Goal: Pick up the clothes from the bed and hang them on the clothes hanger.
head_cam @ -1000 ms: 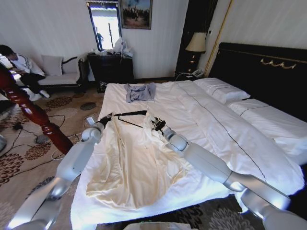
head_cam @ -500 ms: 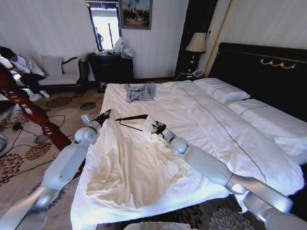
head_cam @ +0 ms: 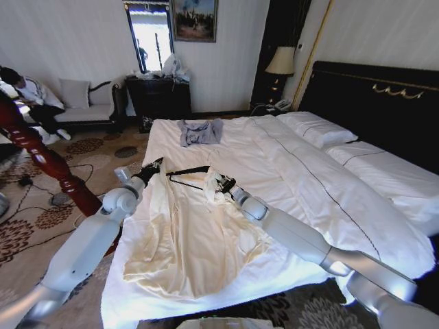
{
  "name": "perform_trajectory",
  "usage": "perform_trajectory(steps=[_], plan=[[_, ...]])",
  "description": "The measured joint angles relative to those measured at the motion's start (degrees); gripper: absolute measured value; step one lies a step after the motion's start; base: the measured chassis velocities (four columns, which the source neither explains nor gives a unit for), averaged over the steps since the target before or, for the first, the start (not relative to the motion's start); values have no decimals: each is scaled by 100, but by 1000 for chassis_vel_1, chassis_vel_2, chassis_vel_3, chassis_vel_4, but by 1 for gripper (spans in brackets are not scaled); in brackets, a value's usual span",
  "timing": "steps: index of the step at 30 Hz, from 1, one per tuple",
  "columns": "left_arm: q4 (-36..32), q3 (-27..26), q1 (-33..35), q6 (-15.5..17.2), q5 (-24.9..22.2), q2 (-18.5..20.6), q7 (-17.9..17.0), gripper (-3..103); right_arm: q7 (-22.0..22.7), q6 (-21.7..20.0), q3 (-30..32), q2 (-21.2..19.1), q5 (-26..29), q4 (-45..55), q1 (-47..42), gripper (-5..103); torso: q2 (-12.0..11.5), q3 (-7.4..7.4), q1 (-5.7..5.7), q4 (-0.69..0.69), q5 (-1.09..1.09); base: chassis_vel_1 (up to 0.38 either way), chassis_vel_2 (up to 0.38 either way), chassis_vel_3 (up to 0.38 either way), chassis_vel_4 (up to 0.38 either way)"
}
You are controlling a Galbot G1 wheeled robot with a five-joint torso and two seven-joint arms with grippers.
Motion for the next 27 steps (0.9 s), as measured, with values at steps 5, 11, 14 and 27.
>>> perform_trajectory(steps=[5,11,14,27], plan=[[-390,-7,248,12,66,156,-27,0,6,-60,-32,36,3,6,103,23,0,0,0,1,0,0,0,0,0],[-808,-7,431,57,75,294,-133,0,33,-119,-60,93,63,15,300,23,0,0,0,0,0,0,0,0,0],[-1063,-30,556,74,79,416,-167,0,73,-168,-109,107,187,88,468,23,0,0,0,0,0,0,0,0,0],[-1597,243,58,177,-227,923,-278,0,274,-428,-205,216,-132,481,1050,23,0,0,0,2,-1,0,0,0,0]])
